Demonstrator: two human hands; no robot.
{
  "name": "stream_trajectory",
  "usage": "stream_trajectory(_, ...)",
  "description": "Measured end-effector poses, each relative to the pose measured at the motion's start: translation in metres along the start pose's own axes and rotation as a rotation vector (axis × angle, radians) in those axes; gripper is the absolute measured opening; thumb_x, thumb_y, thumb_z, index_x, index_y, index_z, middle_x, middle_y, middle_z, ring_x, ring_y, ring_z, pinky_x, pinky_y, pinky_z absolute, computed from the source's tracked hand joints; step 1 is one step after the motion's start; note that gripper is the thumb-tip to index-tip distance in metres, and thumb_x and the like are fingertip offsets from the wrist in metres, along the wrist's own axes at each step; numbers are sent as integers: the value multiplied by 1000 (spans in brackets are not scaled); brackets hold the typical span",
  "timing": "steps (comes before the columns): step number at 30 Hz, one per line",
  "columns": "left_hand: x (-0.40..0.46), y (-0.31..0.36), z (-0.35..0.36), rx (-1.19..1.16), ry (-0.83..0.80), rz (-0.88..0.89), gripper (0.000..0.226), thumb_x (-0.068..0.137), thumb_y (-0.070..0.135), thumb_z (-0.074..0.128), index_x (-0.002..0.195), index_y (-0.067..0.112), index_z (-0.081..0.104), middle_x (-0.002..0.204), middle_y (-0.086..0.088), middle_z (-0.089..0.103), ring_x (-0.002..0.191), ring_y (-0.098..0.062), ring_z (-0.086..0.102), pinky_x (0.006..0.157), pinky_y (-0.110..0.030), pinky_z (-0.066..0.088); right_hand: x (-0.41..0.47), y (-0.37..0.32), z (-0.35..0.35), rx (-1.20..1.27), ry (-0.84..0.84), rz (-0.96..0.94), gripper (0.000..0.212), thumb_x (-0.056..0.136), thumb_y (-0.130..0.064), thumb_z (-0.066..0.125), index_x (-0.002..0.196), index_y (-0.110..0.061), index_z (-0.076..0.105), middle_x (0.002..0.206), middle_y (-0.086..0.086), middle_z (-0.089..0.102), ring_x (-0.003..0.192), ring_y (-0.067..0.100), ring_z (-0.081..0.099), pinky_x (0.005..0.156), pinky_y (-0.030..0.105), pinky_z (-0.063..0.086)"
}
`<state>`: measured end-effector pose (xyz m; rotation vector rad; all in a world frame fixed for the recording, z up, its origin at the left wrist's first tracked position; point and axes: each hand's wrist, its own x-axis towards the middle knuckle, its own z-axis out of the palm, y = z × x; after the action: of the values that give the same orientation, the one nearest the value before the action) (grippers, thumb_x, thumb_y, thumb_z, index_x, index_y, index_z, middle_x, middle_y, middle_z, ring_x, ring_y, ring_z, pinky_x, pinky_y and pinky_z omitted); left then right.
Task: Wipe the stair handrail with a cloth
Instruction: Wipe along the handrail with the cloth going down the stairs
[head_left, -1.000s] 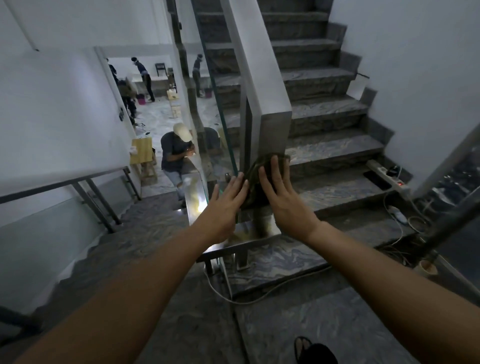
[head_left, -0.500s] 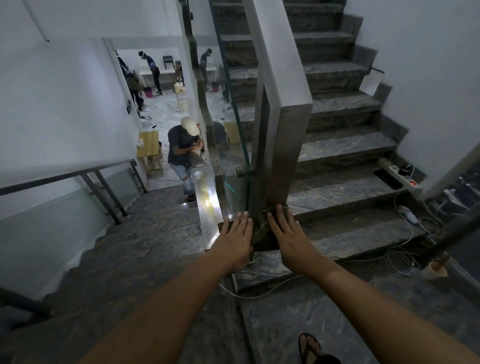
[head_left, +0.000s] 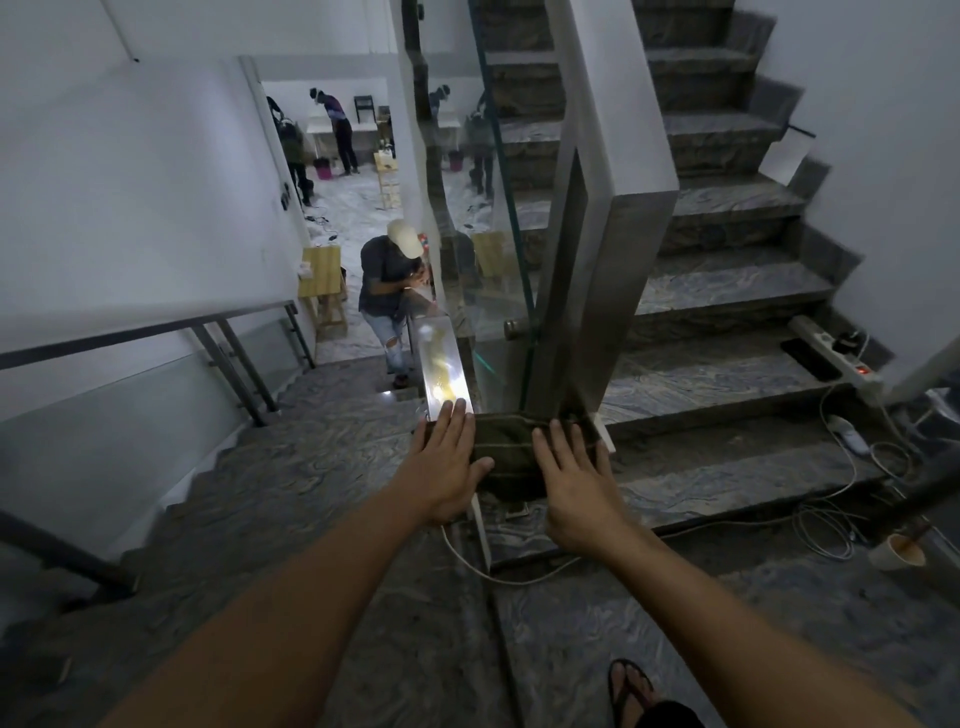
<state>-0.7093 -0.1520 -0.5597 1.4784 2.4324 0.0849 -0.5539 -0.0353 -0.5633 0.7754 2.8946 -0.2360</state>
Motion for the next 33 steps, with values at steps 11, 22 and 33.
stream_trajectory(11,-8,42,11,6,148,-292,62,100,32,24,149,-3,6,159,-23,1,147,-35,-3,119,-50,0,4,32,3,-84,120,-163,64,94,-23,40,151,-15,13,160,9,14,147,31,10,116,52,0)
stream_trajectory(22,30,-19,-2,-6,98,-104,58,100,36,13,151,14,-2,162,-2,-8,147,-18,-15,114,-54,-13,30,39,2,-215,84,-437,68,92,-30,38,150,-15,7,157,10,14,145,28,10,118,45,14)
stream_trajectory(33,74,-67,-19,51,26,50,62,97,39,12,151,19,-9,161,1,-15,146,-14,-18,115,-55,-15,35,-26,7,-108,106,-351,67,96,-50,23,150,-12,11,158,13,14,146,30,10,114,47,2)
